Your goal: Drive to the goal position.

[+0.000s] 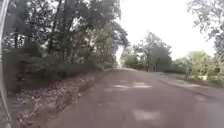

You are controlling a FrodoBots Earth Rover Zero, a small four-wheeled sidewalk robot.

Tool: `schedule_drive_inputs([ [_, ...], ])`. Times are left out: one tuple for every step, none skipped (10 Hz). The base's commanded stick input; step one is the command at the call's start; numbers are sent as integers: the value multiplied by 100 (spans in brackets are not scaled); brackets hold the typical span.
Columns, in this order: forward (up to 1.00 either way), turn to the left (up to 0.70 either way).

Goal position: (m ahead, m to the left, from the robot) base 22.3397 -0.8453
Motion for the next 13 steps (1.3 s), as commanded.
schedule_drive_inputs([
  [70, 0],
  [70, 0],
  [70, 0],
  [70, 0],
  [70, 0],
  [70, 0],
  [70, 0],
  [70, 0],
  [70, 0],
  [70, 0],
  [70, 0],
  [70, 0],
  [70, 0],
])
